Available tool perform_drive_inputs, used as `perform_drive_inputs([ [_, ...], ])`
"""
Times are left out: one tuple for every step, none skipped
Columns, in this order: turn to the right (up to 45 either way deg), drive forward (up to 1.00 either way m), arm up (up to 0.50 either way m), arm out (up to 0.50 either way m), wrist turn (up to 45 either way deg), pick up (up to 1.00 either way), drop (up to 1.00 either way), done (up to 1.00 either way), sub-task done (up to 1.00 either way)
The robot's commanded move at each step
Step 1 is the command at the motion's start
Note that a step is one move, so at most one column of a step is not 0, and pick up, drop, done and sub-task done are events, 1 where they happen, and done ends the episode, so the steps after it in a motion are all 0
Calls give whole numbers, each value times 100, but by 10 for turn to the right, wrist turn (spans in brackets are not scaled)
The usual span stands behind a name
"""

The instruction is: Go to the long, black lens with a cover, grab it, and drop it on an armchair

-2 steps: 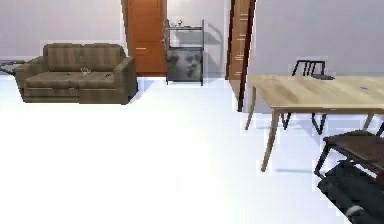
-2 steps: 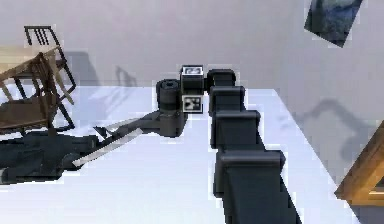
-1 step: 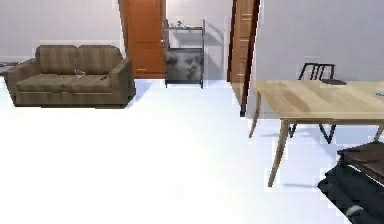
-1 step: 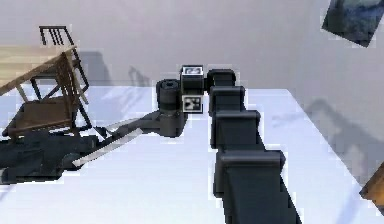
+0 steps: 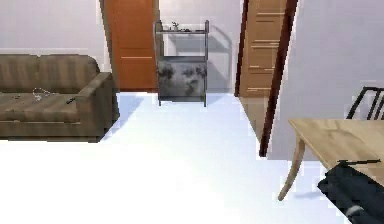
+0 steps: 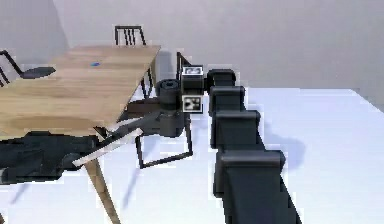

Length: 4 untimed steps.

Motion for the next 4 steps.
perform_drive_inputs([
  [0,15,0,0,0,0,0,0,0],
  [0,100,0,0,0,0,0,0,0],
  [0,70,0,0,0,0,0,0,0],
  [330,0,0,0,0,0,0,0,0],
])
